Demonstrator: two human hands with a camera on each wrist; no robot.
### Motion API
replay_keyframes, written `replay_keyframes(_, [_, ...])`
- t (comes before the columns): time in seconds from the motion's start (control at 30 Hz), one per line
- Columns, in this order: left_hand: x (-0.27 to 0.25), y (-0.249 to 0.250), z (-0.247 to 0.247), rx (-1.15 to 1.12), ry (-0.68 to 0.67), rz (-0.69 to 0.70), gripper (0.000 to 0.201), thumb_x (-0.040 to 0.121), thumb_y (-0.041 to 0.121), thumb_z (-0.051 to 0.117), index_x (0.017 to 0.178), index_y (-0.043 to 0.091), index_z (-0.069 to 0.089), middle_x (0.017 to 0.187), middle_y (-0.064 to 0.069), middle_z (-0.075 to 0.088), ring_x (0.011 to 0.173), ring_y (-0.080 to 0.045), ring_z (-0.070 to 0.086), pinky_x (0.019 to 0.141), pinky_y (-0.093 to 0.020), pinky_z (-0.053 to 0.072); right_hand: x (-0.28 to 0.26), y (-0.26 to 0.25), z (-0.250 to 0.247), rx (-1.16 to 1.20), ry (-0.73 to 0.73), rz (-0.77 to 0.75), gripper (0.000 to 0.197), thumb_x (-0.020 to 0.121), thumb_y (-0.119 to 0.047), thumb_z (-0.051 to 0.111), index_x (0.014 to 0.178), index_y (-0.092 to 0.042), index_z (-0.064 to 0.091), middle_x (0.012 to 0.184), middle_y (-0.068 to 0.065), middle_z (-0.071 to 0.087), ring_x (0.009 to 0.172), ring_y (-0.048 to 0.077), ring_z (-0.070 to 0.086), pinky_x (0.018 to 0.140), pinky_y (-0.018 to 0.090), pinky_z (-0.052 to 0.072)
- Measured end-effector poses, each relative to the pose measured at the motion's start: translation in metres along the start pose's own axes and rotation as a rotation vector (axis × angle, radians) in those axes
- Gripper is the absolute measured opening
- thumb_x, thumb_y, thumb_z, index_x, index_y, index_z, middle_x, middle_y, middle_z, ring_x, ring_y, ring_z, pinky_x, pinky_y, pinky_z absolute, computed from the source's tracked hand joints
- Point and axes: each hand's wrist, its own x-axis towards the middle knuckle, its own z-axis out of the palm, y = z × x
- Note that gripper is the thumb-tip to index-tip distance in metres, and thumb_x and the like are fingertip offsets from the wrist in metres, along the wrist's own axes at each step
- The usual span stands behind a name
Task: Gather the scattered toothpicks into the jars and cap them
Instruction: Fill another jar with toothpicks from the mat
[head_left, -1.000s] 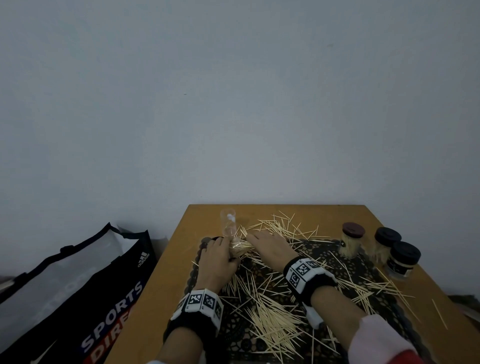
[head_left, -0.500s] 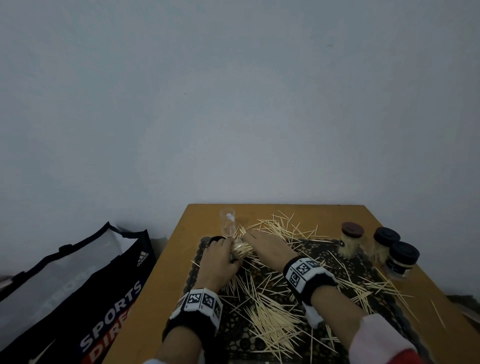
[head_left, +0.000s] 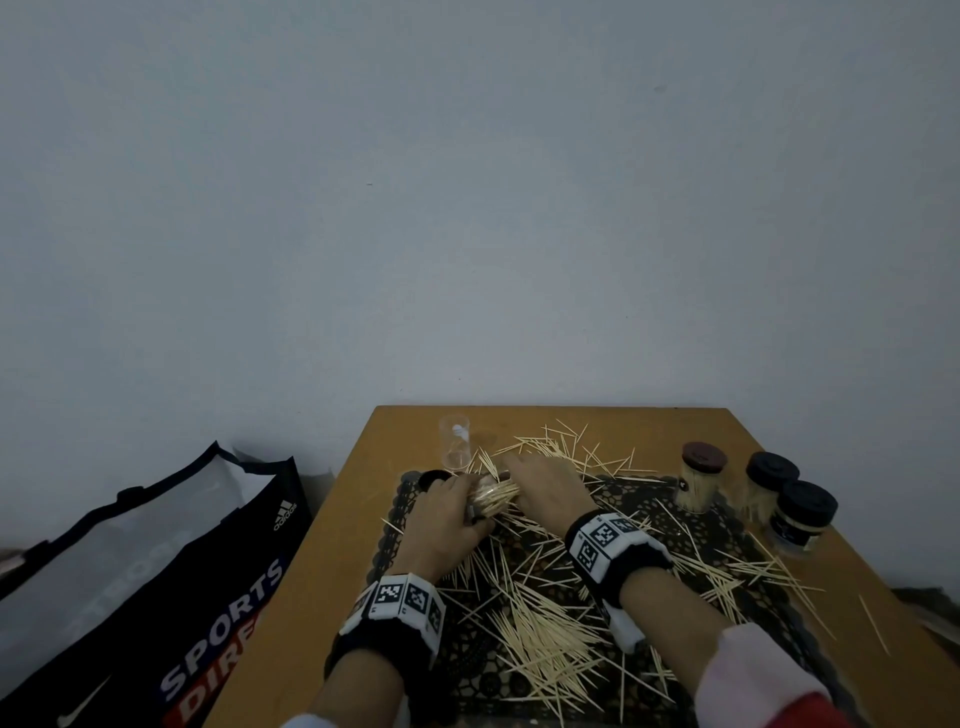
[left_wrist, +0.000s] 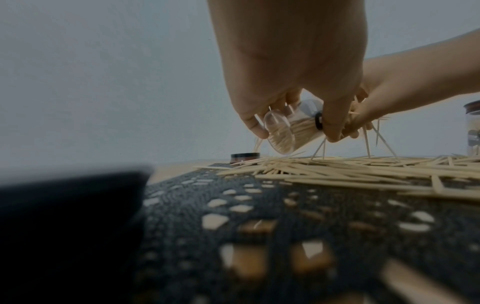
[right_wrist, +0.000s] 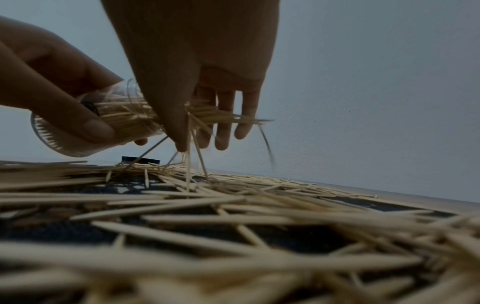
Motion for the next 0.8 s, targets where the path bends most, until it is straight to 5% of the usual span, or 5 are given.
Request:
replay_keyframes(0.13, [0.0004, -0.0001, 0.0005, -0.016, 0.013, 0.015, 0.057, 0.084, 0.037, 0.070, 0.134, 0.020, 0.049, 0.124, 0.000, 0.059, 0.110, -0.019, 0.049, 0.088, -0.032, 0.041, -0.0019, 0.0014, -0.0010, -0.023, 0.010, 0.005, 0.028, 0.095, -0.022, 0.050, 0.122, -0.019, 0.053, 0.110, -0.002, 0.065, 0.097, 0.019, 0.062, 0.071, 0.028, 0.040])
replay_keyframes(0.47, [-0.0002, 0.0004, 0.0008, -0.020, -0.013, 0.021, 0.055, 0.085, 0.039, 0.068, 0.134, 0.020, 0.049, 0.122, 0.000, 0.058, 0.108, -0.019, 0.049, 0.088, -0.033, 0.041, -0.0045, -0.0022, -0.0025, 0.073, -0.039, -0.129, 0.034, 0.092, -0.003, 0.049, 0.125, -0.010, 0.049, 0.124, 0.006, 0.056, 0.104, 0.023, 0.058, 0.072, 0.027, 0.038])
replay_keyframes(0.7, [0.0009, -0.0015, 0.0018, -0.044, 0.005, 0.005, 0.052, 0.084, 0.041, 0.069, 0.128, 0.020, 0.052, 0.118, 0.001, 0.060, 0.105, -0.019, 0.052, 0.084, -0.033, 0.044, -0.0022, 0.0002, 0.0005, 0.155, -0.088, -0.103, 0.047, 0.086, 0.000, 0.054, 0.131, -0.012, 0.049, 0.129, 0.005, 0.050, 0.118, 0.021, 0.048, 0.090, 0.031, 0.046])
replay_keyframes(0.8, [0.0003, 0.0000, 0.0016, -0.042, 0.005, -0.004, 0.054, 0.086, 0.042, 0.068, 0.131, 0.018, 0.050, 0.119, 0.002, 0.058, 0.109, -0.019, 0.051, 0.087, -0.033, 0.043, -0.0033, -0.0005, -0.0028, 0.190, -0.074, -0.044, 0.051, 0.088, 0.003, 0.050, 0.136, -0.010, 0.043, 0.122, 0.011, 0.056, 0.111, 0.027, 0.054, 0.087, 0.032, 0.043])
